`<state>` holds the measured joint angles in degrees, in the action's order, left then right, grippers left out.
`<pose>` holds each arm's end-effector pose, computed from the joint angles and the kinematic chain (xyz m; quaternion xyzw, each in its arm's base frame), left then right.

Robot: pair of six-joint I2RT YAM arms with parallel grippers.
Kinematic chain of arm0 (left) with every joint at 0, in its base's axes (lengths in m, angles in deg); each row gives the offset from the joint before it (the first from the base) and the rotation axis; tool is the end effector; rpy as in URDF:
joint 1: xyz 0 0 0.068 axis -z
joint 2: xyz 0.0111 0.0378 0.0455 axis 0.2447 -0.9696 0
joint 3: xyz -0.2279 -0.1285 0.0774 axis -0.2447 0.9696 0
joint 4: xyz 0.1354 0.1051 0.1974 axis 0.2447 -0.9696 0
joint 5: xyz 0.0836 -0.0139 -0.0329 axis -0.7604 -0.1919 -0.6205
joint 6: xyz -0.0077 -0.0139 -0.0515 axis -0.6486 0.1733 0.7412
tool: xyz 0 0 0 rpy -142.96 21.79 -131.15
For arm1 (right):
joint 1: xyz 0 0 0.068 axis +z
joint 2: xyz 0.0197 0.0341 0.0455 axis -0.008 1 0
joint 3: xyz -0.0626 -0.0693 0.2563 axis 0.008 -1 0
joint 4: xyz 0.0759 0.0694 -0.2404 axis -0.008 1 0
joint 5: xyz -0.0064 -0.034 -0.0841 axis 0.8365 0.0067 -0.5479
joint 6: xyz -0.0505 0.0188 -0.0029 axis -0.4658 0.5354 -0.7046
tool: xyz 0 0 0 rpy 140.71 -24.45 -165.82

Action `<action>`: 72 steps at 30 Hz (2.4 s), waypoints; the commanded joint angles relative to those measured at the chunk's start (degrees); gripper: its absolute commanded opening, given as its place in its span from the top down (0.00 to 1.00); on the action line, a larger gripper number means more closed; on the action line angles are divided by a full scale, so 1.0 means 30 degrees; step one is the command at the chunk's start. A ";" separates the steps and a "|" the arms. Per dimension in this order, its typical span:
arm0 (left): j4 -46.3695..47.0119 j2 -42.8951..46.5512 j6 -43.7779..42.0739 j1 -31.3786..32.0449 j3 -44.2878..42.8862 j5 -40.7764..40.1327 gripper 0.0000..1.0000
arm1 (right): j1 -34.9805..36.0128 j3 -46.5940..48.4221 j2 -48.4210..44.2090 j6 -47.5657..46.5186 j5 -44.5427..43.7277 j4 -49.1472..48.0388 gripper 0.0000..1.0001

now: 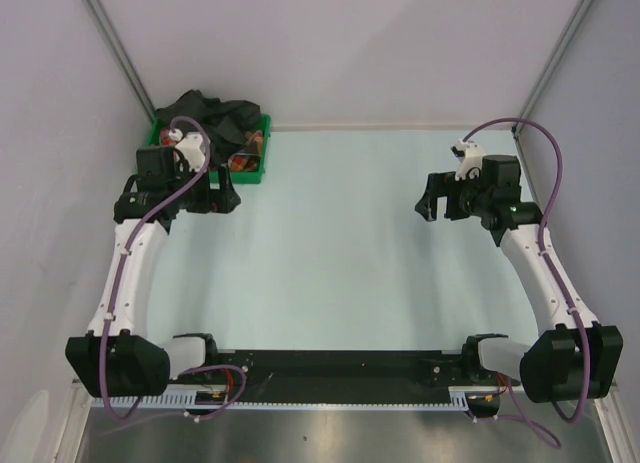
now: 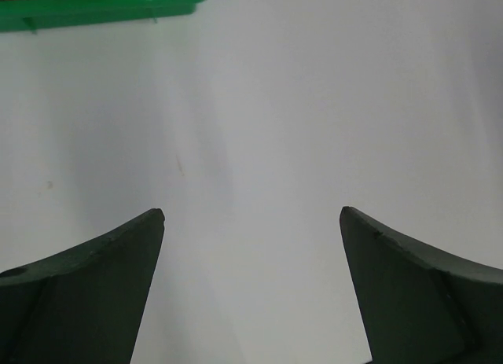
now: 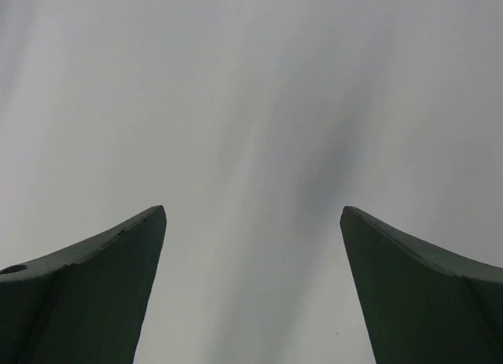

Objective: Fold and stack the long sleeve shirts
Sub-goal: Grab the shirt from the pile

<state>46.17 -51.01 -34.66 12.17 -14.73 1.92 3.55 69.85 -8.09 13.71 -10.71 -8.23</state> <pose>0.2450 -0.0042 0.3532 0.0640 0.8982 -0.1569 0.4056 0.2563 0.0313 0.3184 -0.1242 0.8741 0.1810 0.4333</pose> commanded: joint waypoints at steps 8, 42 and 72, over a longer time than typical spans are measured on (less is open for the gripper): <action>0.4501 -0.4786 -0.1446 -0.0065 -0.4918 -0.6939 0.00 | 0.0596 0.1215 0.0717 -0.1198 -0.1466 -0.0662 0.00; 0.7116 -2.4981 -0.5287 -0.0828 -2.2649 -0.5857 0.21 | -0.1893 0.2739 0.2007 -0.1669 0.1074 0.0919 0.00; 0.6350 -1.5410 -0.2650 -0.0242 -2.3293 -0.3629 1.00 | -0.2421 0.3119 0.1861 -0.0907 0.2364 0.0685 0.00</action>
<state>60.47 -111.10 -46.03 9.94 -81.08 -13.23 -3.33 76.36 -1.43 9.93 -5.23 -4.84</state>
